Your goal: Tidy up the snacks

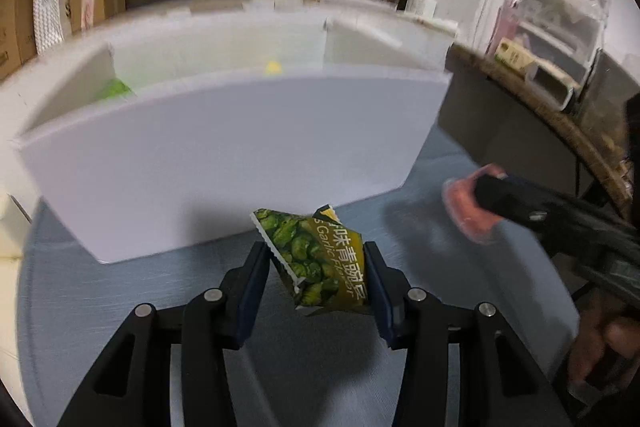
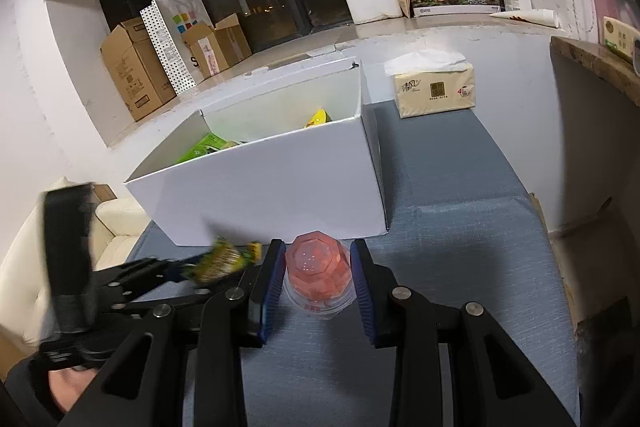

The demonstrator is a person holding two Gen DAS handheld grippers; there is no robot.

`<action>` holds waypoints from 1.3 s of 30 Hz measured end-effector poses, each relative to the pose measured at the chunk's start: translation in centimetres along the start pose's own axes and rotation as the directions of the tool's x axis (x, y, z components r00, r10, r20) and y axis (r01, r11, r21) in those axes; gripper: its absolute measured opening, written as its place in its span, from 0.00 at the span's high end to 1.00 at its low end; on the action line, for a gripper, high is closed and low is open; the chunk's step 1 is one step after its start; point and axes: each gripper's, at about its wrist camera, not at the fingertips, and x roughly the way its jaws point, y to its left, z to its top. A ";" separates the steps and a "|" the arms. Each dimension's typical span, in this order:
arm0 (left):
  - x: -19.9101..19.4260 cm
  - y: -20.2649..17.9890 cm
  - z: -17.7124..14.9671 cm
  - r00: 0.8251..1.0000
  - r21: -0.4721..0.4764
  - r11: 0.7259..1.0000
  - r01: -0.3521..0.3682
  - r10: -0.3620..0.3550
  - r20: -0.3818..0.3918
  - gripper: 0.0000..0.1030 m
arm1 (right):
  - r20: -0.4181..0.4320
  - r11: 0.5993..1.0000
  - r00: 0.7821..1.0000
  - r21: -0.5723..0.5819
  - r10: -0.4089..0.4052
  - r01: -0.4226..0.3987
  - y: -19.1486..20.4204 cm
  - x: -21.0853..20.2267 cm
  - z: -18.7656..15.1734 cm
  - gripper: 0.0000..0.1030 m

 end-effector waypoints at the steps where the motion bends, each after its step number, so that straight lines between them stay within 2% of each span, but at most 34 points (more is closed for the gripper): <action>1: -1.0 0.2 0.1 1.000 -0.004 1.000 -0.003 0.003 0.019 0.50 | 0.007 1.000 1.000 -0.004 0.002 -0.002 0.1 -0.2 0.2 0.65; 7: -6.7 2.2 2.6 0.987 -0.028 0.999 -0.033 0.037 0.154 0.50 | 0.053 0.999 0.998 -0.035 0.020 -0.019 1.0 -1.3 2.5 0.65; 12: -8.3 4.0 6.7 0.972 -0.041 0.998 -0.044 0.052 0.230 0.50 | 0.103 0.995 0.994 -0.097 0.046 -0.036 3.0 -1.4 6.3 0.65; 15: -7.5 4.9 9.0 0.966 -0.046 0.997 -0.064 0.073 0.249 0.50 | 0.109 0.990 0.993 -0.136 0.043 -0.028 4.1 -0.3 8.9 0.66; 21: -2.2 6.7 12.9 0.980 -0.046 0.995 -0.084 0.091 0.179 0.50 | 0.057 0.985 0.997 -0.170 0.042 -0.032 4.9 4.3 12.9 0.66; 28: 1.4 7.2 12.7 0.989 -0.023 0.992 -0.120 0.122 0.088 0.48 | -0.068 0.981 0.998 -0.191 0.014 -0.027 4.0 9.9 13.4 0.65; 29: 1.6 7.2 12.6 0.989 -0.018 0.992 -0.122 0.123 0.078 0.44 | -0.074 0.981 0.997 -0.191 0.008 -0.022 3.8 10.1 13.4 0.57; 30: 1.8 7.2 12.5 0.989 -0.013 0.991 -0.132 0.133 0.067 0.31 | -0.084 0.983 0.996 -0.183 0.006 -0.021 3.5 10.3 13.4 0.45; 31: 1.8 7.3 12.4 0.987 -0.014 0.989 -0.147 0.148 0.065 0.20 | -0.094 0.985 0.995 -0.171 0.012 -0.028 3.3 10.4 13.3 0.17; 32: 1.7 7.4 12.3 0.981 -0.024 0.984 -0.179 0.180 0.066 0.10 | -0.098 0.987 0.995 -0.160 0.014 -0.029 3.0 10.3 13.2 0.08; 33: 1.6 7.6 12.1 0.980 -0.041 0.982 -0.186 0.188 0.066 0.07 | -0.102 0.987 0.995 -0.155 0.016 -0.032 2.8 10.2 13.1 0.08; 34: 1.5 7.9 12.0 0.985 -0.055 0.986 -0.155 0.158 0.067 0.06 | -0.110 0.988 0.994 -0.152 0.015 -0.031 2.6 10.2 13.1 0.08; 35: 1.3 8.1 12.0 0.989 -0.066 0.990 -0.128 0.133 0.067 0.01 | -0.111 0.989 0.994 -0.147 0.006 -0.022 2.4 10.0 13.0 0.08; 39: 0.7 7.6 12.2 0.982 -0.046 0.985 -0.169 0.172 0.076 0.00 | -0.097 0.990 0.995 -0.139 0.002 -0.015 2.3 9.2 13.2 0.07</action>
